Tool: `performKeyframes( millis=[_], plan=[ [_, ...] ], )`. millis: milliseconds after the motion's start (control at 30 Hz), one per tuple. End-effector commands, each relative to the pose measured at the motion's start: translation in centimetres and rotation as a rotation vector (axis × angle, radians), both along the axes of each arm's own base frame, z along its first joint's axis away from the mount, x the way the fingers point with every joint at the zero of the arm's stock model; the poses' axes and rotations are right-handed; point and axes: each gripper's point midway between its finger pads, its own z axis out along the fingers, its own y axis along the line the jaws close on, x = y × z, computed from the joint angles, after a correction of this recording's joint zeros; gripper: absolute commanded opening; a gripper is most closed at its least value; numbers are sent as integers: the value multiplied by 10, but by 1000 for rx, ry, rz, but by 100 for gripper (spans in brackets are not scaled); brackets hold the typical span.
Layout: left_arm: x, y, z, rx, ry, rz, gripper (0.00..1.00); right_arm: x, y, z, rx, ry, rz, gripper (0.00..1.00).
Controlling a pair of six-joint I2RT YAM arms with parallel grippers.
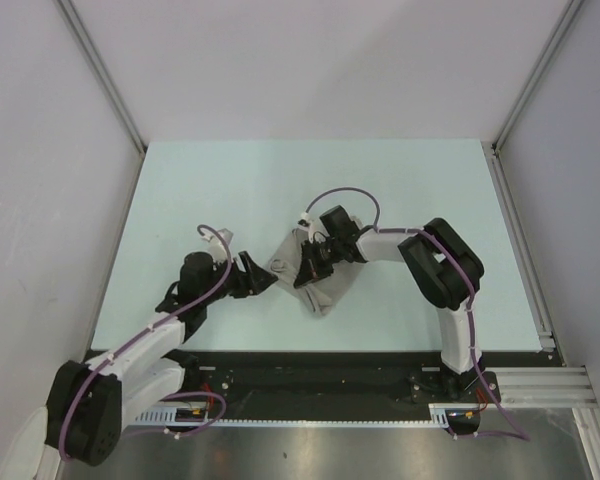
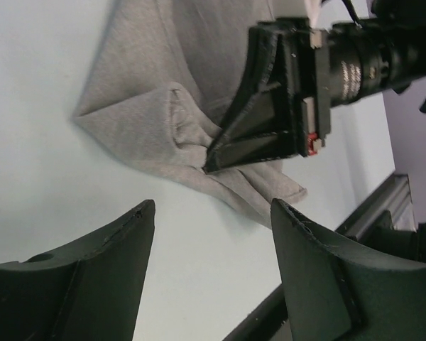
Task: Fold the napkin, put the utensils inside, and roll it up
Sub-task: Roll the napkin with the utensil
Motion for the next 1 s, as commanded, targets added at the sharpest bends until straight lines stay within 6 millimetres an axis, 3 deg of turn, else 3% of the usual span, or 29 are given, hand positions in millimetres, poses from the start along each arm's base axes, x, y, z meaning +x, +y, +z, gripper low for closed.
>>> performKeyframes(
  millis=[0, 233, 500, 700, 967],
  plan=[
    [4, -27, 19, -57, -85, -112, 70, 0, 5, -5, -3, 26, 21, 0],
    [15, -47, 10, -58, -53, -159, 70, 4, 4, -9, -12, 29, 13, 0],
    [37, -54, 11, -61, -89, -144, 69, 5, 2, -15, -23, 38, 11, 0],
    [55, -55, -4, -13, -109, -128, 68, 8, 0, -15, -21, 41, 3, 0],
    [54, -52, -39, -4, -33, -100, 68, 15, -9, 8, -2, 3, -23, 47]
  ],
)
